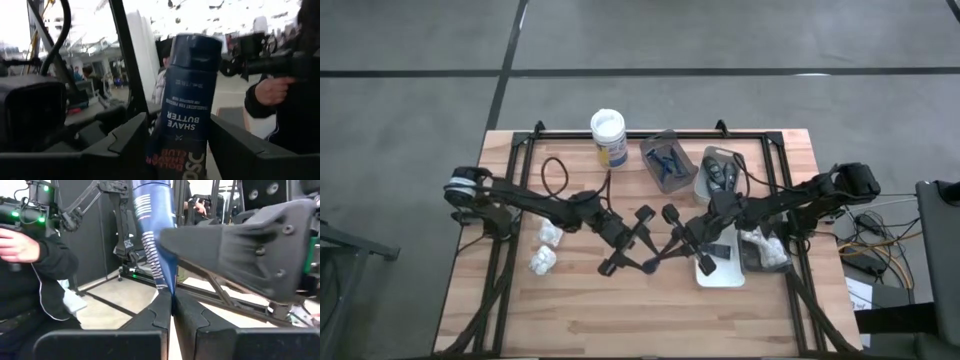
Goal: Pick & Place Travel size toiletries
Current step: Put the blue shaving cream into the white bin
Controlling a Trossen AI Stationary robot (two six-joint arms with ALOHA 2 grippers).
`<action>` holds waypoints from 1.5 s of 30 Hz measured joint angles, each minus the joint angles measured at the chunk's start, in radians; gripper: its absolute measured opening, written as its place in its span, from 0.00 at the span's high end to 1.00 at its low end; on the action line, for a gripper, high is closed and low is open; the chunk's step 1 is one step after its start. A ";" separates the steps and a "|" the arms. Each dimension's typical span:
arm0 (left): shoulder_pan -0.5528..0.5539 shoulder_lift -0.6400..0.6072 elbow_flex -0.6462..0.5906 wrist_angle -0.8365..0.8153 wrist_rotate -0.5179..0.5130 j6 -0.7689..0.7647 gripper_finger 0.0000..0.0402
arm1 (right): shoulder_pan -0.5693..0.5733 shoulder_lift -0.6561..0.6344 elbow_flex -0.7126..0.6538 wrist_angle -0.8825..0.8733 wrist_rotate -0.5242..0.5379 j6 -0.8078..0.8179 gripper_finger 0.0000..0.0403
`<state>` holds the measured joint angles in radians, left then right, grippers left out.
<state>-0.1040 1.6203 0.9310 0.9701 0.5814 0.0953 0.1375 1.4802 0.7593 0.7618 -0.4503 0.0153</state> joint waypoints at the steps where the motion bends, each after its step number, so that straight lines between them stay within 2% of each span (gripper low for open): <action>1: 0.000 -0.015 0.000 -0.038 -0.006 0.013 0.48 | 0.000 -0.003 0.000 -0.004 0.000 0.010 0.98; 6: 0.002 -0.097 0.000 -0.233 -0.045 0.081 0.42 | 0.000 -0.045 0.000 -0.065 0.000 0.026 0.98; 13: 0.001 -0.228 -0.001 -0.565 -0.133 0.132 0.42 | 0.000 -0.150 0.000 -0.216 0.004 0.035 0.98; 21: 0.000 -0.300 -0.002 -0.851 -0.274 0.131 0.42 | 0.000 -0.295 0.000 -0.484 0.076 0.129 0.98; 27: 0.000 -0.296 -0.003 -0.943 -0.364 0.133 0.42 | 0.000 -0.408 0.000 -0.716 0.088 0.248 0.98; 32: 0.000 -0.286 -0.004 -0.955 -0.389 0.143 0.42 | 0.000 -0.489 0.000 -0.914 0.113 0.341 0.98; 45: 0.000 -0.276 -0.056 -0.925 -0.458 0.147 0.42 | 0.000 -0.576 0.000 -1.336 0.112 0.603 0.98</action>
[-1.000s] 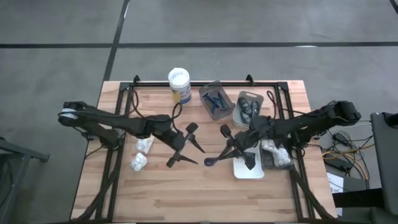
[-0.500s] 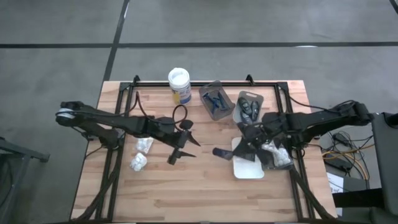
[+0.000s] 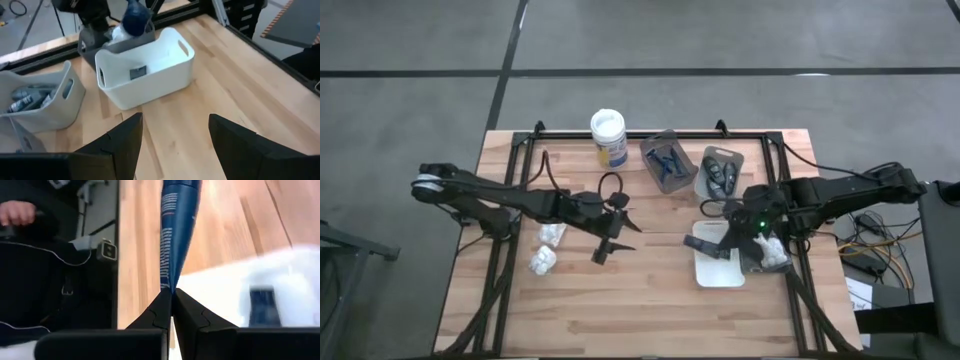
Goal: Pick & Place Travel size toiletries
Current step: Put the blue shaving cream into the white bin
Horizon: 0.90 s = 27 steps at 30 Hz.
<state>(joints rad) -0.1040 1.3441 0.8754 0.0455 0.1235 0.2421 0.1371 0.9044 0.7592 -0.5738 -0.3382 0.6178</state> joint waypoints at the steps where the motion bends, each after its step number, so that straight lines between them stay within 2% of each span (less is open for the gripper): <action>1: 0.000 0.000 -0.006 0.002 -0.003 0.000 0.42 | 0.000 -0.006 0.000 -0.035 -0.002 0.022 0.98; 6: 0.000 0.001 -0.017 0.008 -0.012 -0.021 0.42 | 0.000 -0.040 0.000 -0.215 -0.006 0.151 0.98; 11: 0.000 0.001 -0.017 0.007 -0.013 -0.021 0.42 | 0.000 -0.072 0.000 -0.324 -0.002 0.248 0.98; 17: 0.000 0.001 -0.024 0.008 -0.013 -0.010 0.42 | 0.000 -0.066 -0.010 -0.343 0.050 0.249 0.98; 27: 0.000 0.001 -0.031 -0.016 -0.013 -0.042 0.42 | 0.000 -0.048 -0.048 -0.380 0.051 0.274 0.98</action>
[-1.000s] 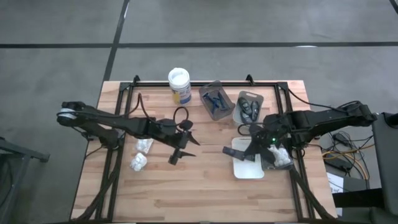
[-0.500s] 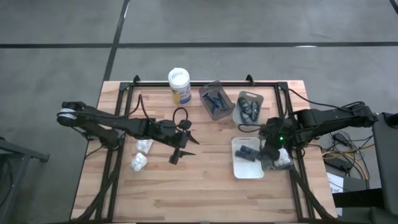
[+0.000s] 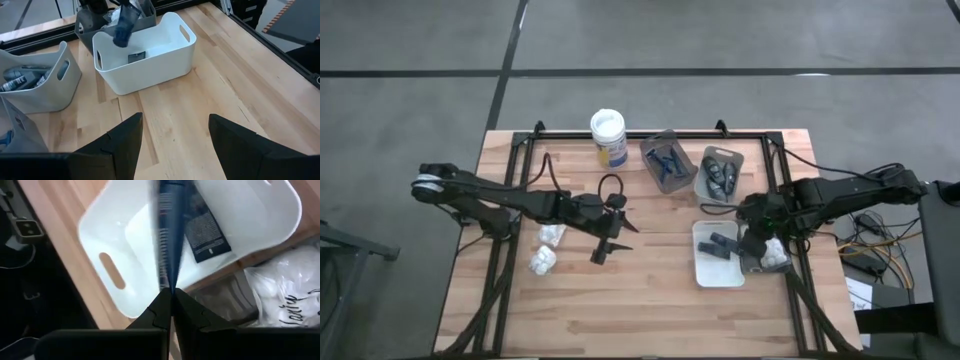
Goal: Pick & Place Travel size toiletries
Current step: Put the blue shaving cream into the white bin
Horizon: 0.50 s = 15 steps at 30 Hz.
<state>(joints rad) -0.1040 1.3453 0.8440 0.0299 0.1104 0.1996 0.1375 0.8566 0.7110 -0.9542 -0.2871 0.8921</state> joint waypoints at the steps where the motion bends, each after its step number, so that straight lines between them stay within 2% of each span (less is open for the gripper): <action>1: 0.000 0.000 0.000 0.000 0.000 -0.004 0.42 | 0.000 0.006 -0.008 0.000 0.000 -0.001 0.98; 15: 0.000 0.000 0.000 -0.056 0.000 -0.051 0.42 | 0.000 0.113 -0.027 0.049 0.003 -0.013 0.98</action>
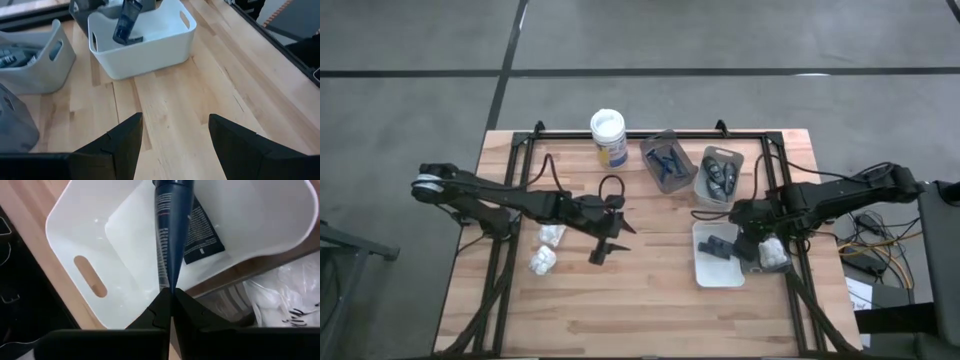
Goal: Pick & Place Travel size toiletries
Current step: Put the blue shaving cream into the white bin, then put the white cotton pack into the bottom black bin
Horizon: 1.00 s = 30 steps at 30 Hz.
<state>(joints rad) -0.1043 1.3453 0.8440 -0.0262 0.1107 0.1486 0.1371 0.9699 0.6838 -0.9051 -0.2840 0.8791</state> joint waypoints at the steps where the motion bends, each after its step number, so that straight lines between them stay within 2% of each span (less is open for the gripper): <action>1: 0.000 0.000 0.000 -0.009 0.000 0.000 0.42 | 0.000 0.008 0.000 0.004 0.000 0.000 0.97; 8: 0.000 0.000 -0.001 -0.046 0.000 -0.020 0.42 | 0.000 0.062 0.000 0.005 -0.001 0.004 0.87; 19: 0.000 -0.001 -0.013 -0.089 0.000 0.048 0.42 | 0.000 0.087 0.000 0.005 -0.053 0.098 0.59; 26: -0.002 -0.001 -0.014 -0.104 0.000 -0.030 0.42 | 0.000 0.084 0.000 0.007 -0.076 0.109 0.47; 30: -0.004 -0.003 -0.010 -0.139 0.000 -0.093 0.42 | 0.002 0.082 0.002 0.005 -0.122 0.051 0.43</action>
<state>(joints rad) -0.1085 1.3419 0.8336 -0.1649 0.1108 0.0560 0.1389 1.0519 0.6856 -0.9002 -0.4063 0.9302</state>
